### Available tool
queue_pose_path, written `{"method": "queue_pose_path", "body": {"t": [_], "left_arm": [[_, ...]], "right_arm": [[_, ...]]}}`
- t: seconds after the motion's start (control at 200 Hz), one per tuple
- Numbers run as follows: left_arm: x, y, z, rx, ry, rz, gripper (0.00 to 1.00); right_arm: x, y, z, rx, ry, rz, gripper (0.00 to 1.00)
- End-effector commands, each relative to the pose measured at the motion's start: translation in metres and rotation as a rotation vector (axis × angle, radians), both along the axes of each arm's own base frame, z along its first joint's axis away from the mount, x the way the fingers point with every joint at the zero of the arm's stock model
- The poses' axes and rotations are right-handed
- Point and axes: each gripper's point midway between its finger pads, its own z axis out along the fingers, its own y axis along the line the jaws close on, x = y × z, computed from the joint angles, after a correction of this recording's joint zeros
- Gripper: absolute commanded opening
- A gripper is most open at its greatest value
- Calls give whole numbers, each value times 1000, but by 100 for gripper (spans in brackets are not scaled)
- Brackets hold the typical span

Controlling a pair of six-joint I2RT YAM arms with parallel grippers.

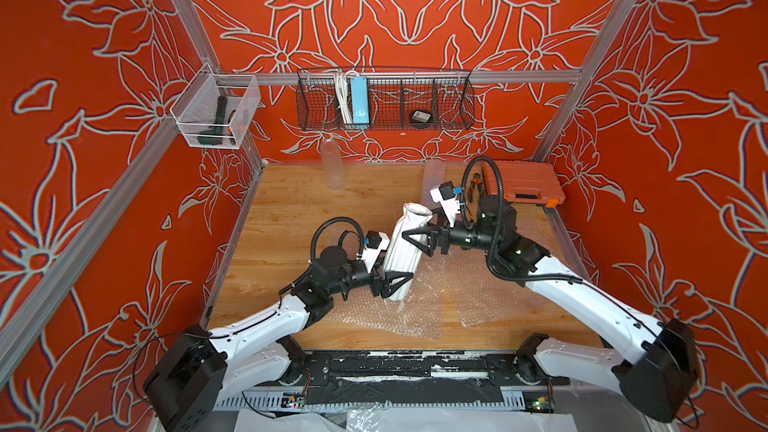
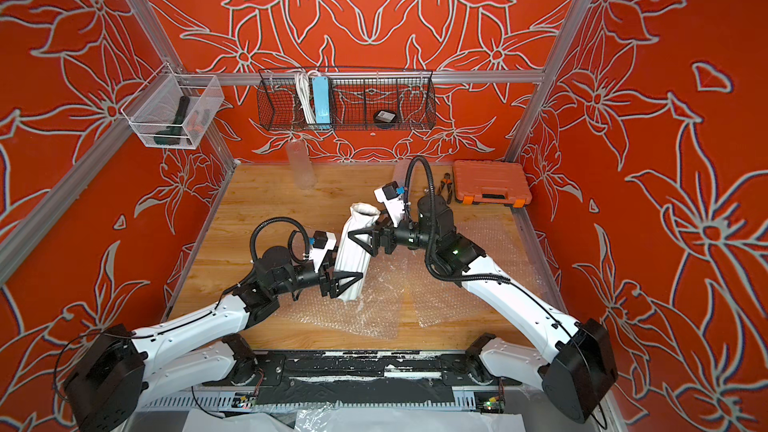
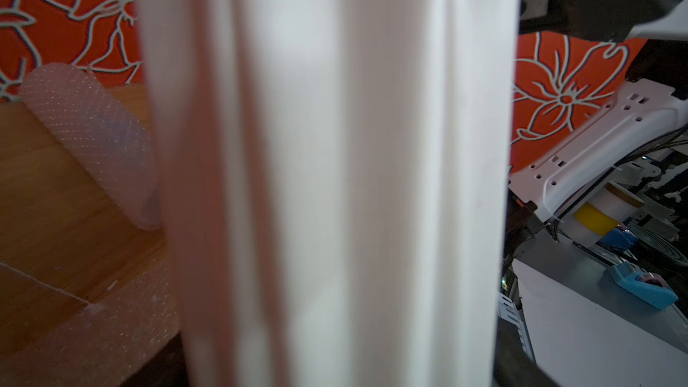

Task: Unwrap the vase from the bubble wrap
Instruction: Place the vase at the center of the board.

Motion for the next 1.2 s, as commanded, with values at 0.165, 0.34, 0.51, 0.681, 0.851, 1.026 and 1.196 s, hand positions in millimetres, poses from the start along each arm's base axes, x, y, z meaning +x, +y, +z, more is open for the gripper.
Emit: {"method": "queue_pose_path", "body": {"t": [0.165,0.34,0.51,0.681,0.851,1.026,1.196], "left_arm": [[-3,-1,71,-157,-198,-9,71],[-2,-2,71,-164,-189,-6,71],[2,-1,70,-160,-184,17,72],[6,-1,65,-146,-163,32,76],[10,-4,62,-128,-118,32,84],[13,-11,57,-109,-63,12,87],[16,-16,56,-97,-30,-4,90]], "right_arm": [[-6,10,13,51,-24,54,95],[-11,18,15,53,-45,76,89],[-9,20,10,27,-59,49,77],[-3,16,8,-6,-98,-10,70],[4,11,4,-45,-133,-73,64],[8,7,4,-51,-149,-112,61],[6,7,0,-65,-158,-106,61]]}}
